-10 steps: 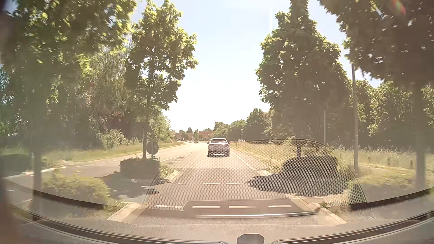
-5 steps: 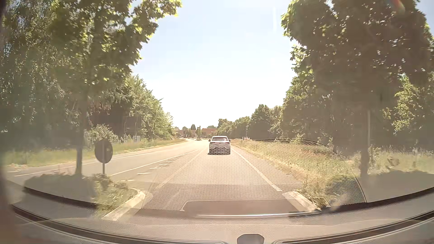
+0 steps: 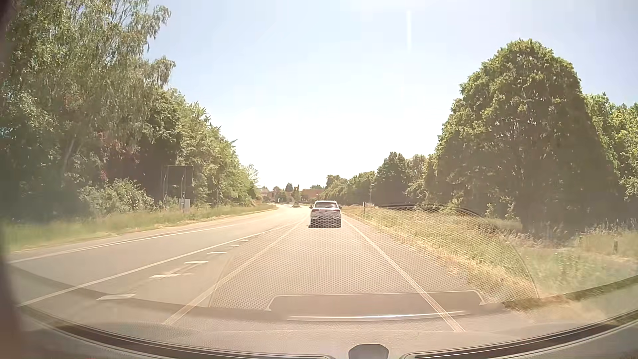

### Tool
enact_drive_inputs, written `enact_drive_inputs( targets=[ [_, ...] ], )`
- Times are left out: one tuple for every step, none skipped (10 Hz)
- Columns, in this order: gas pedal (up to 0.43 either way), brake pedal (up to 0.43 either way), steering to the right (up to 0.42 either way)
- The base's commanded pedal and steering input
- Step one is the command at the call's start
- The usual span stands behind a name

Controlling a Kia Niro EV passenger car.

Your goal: Follow the waypoints while adhering to traffic rules and regulations

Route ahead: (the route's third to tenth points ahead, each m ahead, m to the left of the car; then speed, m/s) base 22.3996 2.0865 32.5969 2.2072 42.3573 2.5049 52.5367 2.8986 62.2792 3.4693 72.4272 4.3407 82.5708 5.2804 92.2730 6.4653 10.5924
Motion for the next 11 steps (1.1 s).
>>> enact_drive_inputs(
  targets=[
    [0.039, 0.030, -0.009],
    [0.039, 0.024, -0.008],
    [0.047, 0.030, -0.008],
    [0.047, 0.030, -0.008],
    [0.047, 0.024, -0.008],
    [0.047, 0.024, -0.008],
    [0.047, 0.024, -0.008],
    [0.047, 0.030, -0.008],
    [0.047, 0.030, -0.008],
    [0.047, 0.030, -0.007],
    [0.047, 0.030, -0.008]
  ],
)
